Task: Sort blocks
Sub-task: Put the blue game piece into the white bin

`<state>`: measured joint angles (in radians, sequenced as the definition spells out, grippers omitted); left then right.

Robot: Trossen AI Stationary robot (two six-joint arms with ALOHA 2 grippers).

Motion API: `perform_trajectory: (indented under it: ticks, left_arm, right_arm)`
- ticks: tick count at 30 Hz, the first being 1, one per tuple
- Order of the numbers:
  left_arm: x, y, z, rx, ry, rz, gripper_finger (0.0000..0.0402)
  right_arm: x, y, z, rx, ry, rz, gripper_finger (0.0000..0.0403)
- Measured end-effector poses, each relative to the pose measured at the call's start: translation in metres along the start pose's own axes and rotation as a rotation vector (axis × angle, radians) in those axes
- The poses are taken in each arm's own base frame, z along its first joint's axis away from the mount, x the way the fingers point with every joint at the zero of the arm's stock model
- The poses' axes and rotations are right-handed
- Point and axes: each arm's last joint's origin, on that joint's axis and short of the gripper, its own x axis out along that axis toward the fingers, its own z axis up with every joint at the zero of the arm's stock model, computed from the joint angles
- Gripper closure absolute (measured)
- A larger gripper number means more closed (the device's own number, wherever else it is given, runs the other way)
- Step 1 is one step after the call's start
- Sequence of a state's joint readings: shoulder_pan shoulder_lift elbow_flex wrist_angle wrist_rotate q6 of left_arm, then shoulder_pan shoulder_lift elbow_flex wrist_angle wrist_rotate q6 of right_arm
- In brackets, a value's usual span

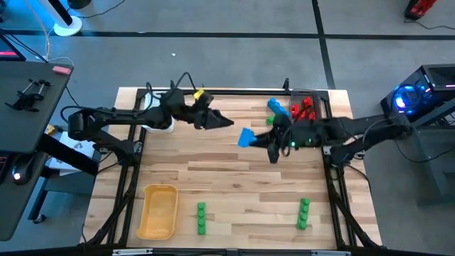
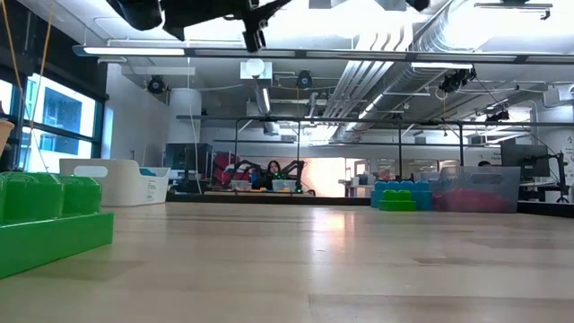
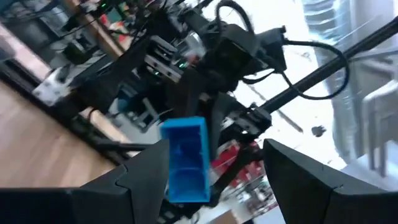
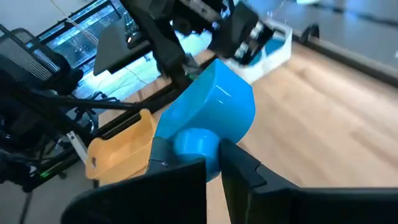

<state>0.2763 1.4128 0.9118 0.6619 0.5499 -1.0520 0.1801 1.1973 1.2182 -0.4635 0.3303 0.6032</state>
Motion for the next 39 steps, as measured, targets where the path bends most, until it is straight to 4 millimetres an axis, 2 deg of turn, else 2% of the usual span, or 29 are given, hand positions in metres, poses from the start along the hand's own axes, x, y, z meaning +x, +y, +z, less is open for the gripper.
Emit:
perform_trajectory:
  ticks: [6, 11, 22, 34, 39]
  left_arm:
    - [-0.001, -0.008, 0.006, -0.053, -0.054, -0.066, 0.0158]
    - [0.0, -0.005, 0.005, -0.076, -0.083, -0.036, 0.0158]
    - [0.007, -0.012, -0.005, -0.093, -0.095, -0.035, 0.0158]
    - [0.012, -0.019, -0.006, -0.061, -0.078, -0.042, 0.0158]
    - [0.012, -0.016, -0.008, -0.063, -0.051, -0.021, 0.0158]
  right_arm:
    - [-0.001, -0.007, 0.024, -0.087, -0.064, 0.045, 0.0403]
    - [-0.002, -0.005, 0.034, -0.133, -0.124, 0.112, 0.0403]
    - [-0.001, -0.007, 0.036, -0.169, -0.131, 0.117, 0.0403]
    - [0.029, -0.009, 0.032, -0.186, -0.071, 0.17, 0.0403]
    - [0.03, -0.008, 0.032, -0.168, -0.076, 0.183, 0.0403]
